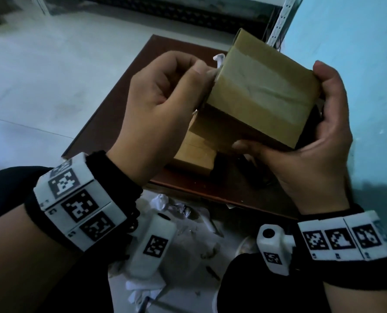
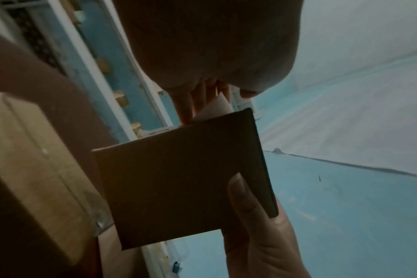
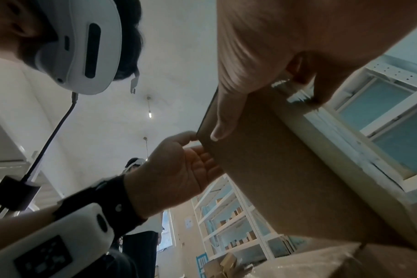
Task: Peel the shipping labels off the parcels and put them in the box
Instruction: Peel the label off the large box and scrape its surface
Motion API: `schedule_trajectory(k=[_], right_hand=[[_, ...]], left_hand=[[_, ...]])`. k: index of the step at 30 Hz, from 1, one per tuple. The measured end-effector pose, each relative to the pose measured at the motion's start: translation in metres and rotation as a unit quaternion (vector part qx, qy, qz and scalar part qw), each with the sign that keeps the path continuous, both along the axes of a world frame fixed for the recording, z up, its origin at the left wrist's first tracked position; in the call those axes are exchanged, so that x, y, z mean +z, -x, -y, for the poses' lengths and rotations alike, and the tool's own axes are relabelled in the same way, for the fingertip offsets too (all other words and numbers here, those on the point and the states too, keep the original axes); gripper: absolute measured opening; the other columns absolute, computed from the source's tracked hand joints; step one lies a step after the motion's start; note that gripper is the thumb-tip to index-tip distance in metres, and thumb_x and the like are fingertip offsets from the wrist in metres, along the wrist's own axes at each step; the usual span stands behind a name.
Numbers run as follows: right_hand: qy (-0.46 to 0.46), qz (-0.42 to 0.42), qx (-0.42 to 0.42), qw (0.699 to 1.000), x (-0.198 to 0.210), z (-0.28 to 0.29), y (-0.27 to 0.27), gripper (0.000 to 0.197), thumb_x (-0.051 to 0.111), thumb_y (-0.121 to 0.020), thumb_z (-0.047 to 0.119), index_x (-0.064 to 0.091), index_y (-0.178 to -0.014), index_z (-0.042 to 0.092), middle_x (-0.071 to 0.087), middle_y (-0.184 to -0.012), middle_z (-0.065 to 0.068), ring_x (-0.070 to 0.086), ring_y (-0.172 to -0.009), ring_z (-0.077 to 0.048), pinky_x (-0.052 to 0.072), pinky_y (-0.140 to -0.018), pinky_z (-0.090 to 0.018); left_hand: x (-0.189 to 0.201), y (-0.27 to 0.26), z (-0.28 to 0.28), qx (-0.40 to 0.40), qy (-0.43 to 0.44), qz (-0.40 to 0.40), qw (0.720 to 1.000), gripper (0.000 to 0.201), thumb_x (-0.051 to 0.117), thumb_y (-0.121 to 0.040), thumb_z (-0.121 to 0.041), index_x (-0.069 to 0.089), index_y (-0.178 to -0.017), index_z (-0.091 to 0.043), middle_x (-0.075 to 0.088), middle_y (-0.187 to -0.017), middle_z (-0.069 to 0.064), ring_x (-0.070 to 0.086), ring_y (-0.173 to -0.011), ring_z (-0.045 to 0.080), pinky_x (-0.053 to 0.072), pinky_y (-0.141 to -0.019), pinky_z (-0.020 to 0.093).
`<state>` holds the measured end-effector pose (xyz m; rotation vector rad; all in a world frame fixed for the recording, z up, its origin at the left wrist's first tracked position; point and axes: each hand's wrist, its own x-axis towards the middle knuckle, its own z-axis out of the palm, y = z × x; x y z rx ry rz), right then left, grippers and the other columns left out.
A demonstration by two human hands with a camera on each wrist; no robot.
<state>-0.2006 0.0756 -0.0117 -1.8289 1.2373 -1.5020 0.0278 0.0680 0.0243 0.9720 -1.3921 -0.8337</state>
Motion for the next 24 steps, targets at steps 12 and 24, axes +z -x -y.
schedule_trajectory(k=[12, 24], right_hand=[[0.030, -0.051, -0.020, 0.998, -0.004, 0.000, -0.009, 0.121, 0.108, -0.064, 0.028, 0.035, -0.156, -0.002, 0.043, -0.154, -0.020, 0.047, -0.146, -0.035, 0.048, -0.117, -0.055], [-0.036, -0.046, -0.044, 0.997, -0.001, 0.000, -0.012, 0.112, 0.103, -0.065, 0.025, 0.036, -0.154, 0.029, 0.040, -0.156, -0.004, 0.046, -0.145, -0.018, 0.052, -0.114, -0.044]], left_hand=[[0.007, -0.013, 0.006, 0.060, 0.019, 0.168, 0.984, 0.011, 0.065, -0.104, -0.020, 0.074, -0.109, -0.017, 0.074, -0.095, -0.013, 0.074, -0.087, 0.002, 0.063, -0.077, 0.027], [0.009, 0.007, -0.005, 0.063, 0.020, 0.081, 0.995, 0.024, 0.062, -0.105, -0.026, 0.075, -0.106, -0.006, 0.076, -0.094, 0.002, 0.073, -0.085, 0.011, 0.061, -0.069, 0.029]])
